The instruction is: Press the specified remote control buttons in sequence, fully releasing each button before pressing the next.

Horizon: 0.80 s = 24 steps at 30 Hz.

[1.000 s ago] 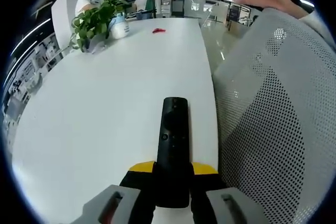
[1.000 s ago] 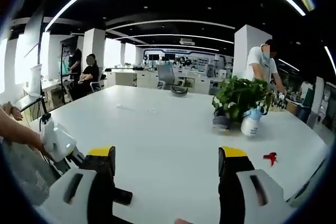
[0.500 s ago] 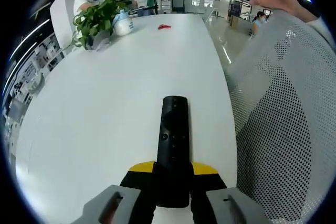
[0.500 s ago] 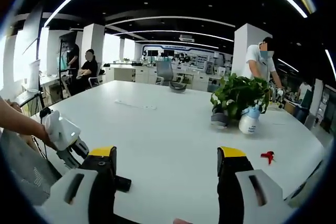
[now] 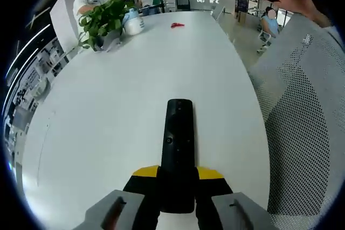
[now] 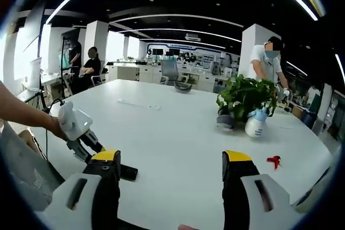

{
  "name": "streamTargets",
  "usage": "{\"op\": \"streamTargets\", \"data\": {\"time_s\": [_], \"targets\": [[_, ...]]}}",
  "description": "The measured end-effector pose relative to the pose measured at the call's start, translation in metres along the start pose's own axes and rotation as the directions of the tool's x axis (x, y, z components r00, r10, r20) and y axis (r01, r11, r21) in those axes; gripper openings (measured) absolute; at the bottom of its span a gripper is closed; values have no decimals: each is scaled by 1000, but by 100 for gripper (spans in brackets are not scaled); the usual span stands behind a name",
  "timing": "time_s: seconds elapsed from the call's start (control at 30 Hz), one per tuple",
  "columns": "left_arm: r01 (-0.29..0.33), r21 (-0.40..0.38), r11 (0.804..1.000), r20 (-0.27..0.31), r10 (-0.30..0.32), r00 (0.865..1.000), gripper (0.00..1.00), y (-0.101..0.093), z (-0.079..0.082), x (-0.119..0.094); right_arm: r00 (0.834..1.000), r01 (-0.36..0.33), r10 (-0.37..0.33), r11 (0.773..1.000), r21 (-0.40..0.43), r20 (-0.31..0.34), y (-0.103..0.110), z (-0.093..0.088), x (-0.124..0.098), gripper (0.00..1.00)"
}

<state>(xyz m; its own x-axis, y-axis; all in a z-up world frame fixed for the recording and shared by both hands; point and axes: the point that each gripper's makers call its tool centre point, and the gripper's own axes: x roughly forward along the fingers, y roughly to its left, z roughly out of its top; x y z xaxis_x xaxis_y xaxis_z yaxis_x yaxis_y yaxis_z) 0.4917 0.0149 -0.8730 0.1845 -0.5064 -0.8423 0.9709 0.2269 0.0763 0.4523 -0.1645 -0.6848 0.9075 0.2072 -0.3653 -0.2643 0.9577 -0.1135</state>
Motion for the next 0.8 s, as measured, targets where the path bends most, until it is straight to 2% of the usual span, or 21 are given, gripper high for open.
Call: {"op": "streamTargets", "data": {"time_s": [0.47, 0.8], "targets": [[-42, 36, 998, -23, 43, 999, 23, 62, 4, 1, 999, 7, -7, 1000, -13, -37, 0, -6, 2, 79], [-58, 99, 993, -51, 63, 997, 23, 101, 7, 1, 997, 10, -12, 1000, -28, -76, 0, -13, 5, 78]]}}
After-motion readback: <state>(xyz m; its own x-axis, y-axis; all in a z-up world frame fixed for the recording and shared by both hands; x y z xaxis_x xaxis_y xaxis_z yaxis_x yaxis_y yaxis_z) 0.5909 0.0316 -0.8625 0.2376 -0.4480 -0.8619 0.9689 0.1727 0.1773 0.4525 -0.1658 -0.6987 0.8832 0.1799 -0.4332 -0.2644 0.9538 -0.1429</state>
